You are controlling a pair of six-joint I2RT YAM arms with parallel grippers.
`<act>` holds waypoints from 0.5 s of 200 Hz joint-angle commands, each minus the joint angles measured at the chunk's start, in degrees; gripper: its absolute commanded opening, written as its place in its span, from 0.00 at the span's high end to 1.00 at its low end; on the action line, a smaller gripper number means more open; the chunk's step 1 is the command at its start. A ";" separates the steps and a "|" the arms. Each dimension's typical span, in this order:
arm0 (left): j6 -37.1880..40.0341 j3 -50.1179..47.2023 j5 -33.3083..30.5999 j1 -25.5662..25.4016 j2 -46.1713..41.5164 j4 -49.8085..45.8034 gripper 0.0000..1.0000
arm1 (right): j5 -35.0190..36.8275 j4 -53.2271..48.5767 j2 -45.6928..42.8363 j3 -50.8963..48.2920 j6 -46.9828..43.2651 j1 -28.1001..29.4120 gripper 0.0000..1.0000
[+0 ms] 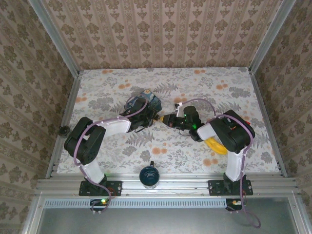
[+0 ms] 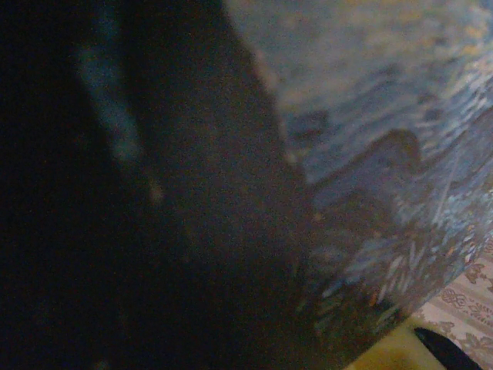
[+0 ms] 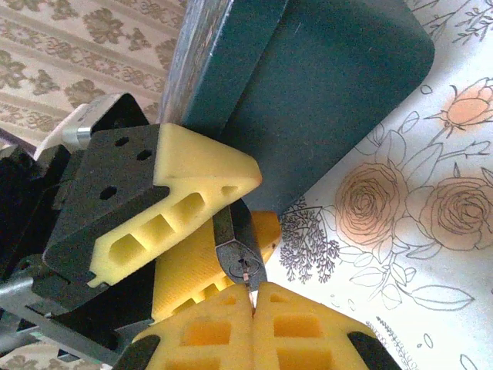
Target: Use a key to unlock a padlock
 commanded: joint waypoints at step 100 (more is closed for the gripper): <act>-3.58 -1.74 15.42 -5.00 -0.56 1.11 0.97 | 5.53 -18.12 -10.44 6.82 -7.02 2.04 0.86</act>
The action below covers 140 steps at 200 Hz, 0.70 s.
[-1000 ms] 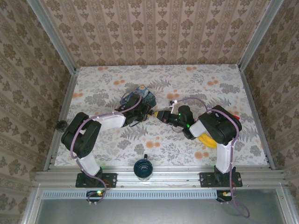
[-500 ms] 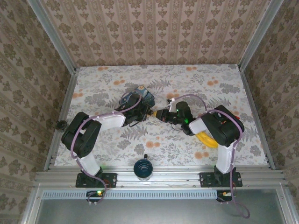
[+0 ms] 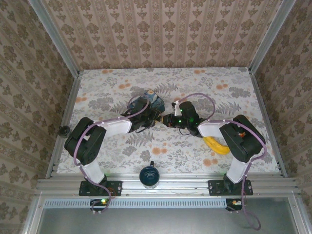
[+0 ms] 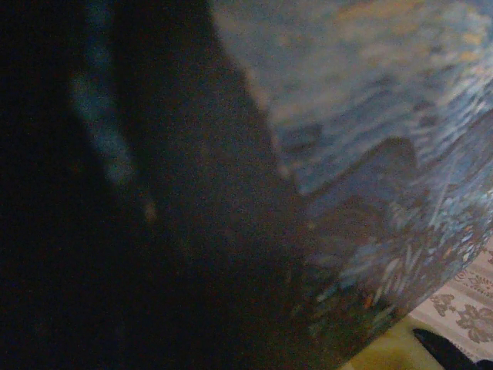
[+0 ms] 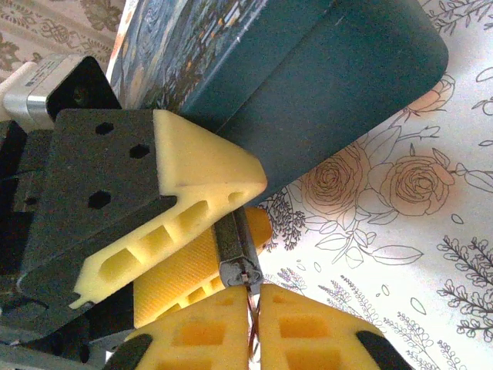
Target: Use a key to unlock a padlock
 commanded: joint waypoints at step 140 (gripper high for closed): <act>-4.64 -3.84 8.05 -1.07 -2.12 -2.66 0.97 | 5.97 -2.49 -14.95 -7.09 3.51 -0.55 0.62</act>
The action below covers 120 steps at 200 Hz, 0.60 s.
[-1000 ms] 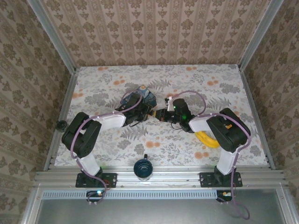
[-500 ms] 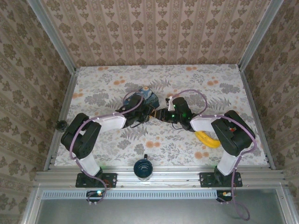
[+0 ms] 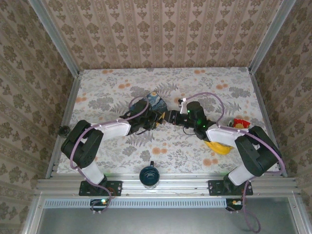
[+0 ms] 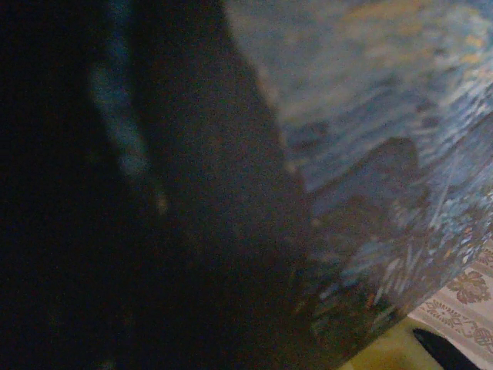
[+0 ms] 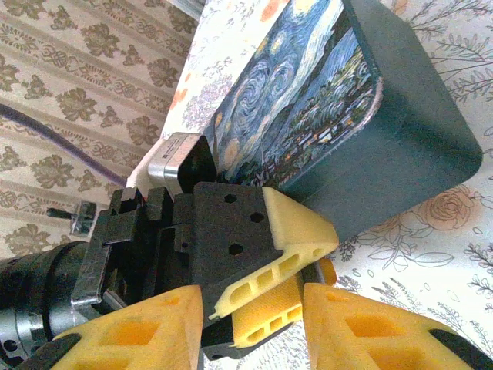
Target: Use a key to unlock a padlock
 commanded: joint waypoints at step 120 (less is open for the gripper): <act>-3.34 -1.20 5.64 -0.51 1.31 -3.17 0.97 | 1.31 -4.51 1.19 -0.45 -0.91 1.03 0.71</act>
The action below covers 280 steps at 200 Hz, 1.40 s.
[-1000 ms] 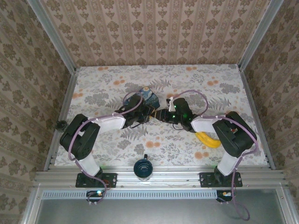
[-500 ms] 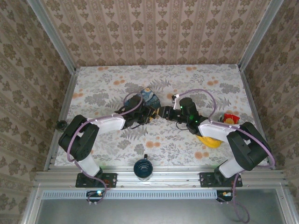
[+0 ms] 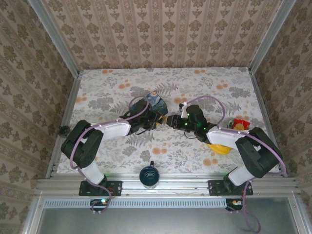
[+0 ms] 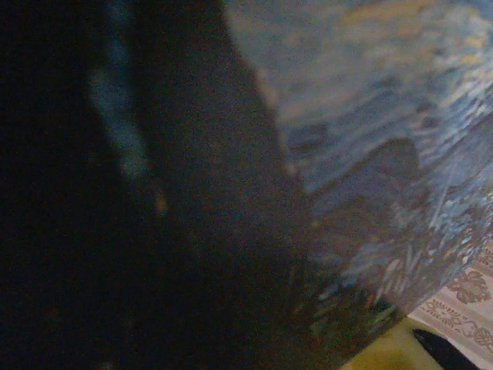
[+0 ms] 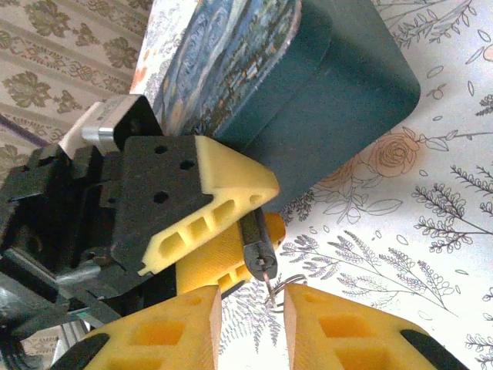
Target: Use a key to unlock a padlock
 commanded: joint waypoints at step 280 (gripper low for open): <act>-3.39 -1.46 6.18 -0.61 1.99 -2.02 0.97 | 0.13 4.00 4.59 0.73 1.52 1.49 0.80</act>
